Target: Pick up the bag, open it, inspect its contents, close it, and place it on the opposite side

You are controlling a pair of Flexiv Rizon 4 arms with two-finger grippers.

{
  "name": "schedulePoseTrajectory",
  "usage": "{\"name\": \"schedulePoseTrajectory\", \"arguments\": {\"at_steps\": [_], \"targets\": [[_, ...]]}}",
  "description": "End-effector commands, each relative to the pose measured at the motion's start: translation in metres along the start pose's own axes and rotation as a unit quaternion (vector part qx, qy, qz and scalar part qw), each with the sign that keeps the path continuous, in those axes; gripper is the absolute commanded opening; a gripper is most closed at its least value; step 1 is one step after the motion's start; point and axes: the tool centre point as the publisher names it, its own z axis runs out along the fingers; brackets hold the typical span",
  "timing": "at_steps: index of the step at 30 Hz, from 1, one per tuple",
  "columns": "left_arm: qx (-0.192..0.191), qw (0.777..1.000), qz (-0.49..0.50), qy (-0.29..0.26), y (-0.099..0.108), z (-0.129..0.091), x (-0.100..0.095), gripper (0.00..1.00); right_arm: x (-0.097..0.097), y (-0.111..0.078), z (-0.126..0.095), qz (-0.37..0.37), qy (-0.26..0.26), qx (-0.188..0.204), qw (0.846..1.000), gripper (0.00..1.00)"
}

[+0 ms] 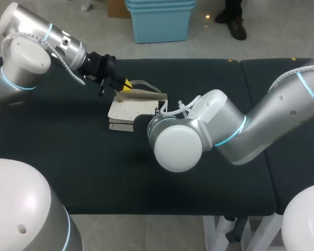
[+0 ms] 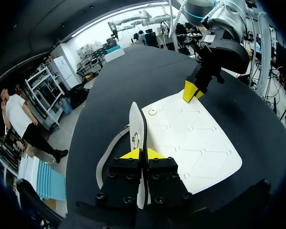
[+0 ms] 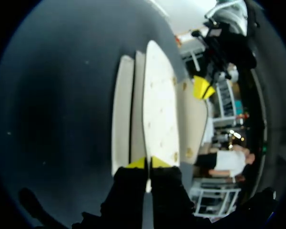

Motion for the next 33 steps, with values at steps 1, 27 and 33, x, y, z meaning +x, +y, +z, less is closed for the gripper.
{"name": "schedulePoseTrajectory", "arguments": {"at_steps": [1, 27, 33], "targets": [[0.001, 1.0, 0.003, 0.008, 0.0, 0.001, 0.001, 0.0, 0.002, -0.001, 0.0, 0.0, -0.003, -0.002, 1.0, 0.0], [-0.049, 0.999, -0.022, -0.007, 0.026, 0.025, -0.009, 0.49, 0.002, -0.001, 0.0, 0.0, -0.003, -0.002, 1.0, 0.0], [-0.035, 0.999, -0.034, 0.007, 0.033, 0.032, -0.015, 0.5, 0.002, -0.001, 0.0, 0.0, -0.003, -0.002, 1.0, 0.0]]}}
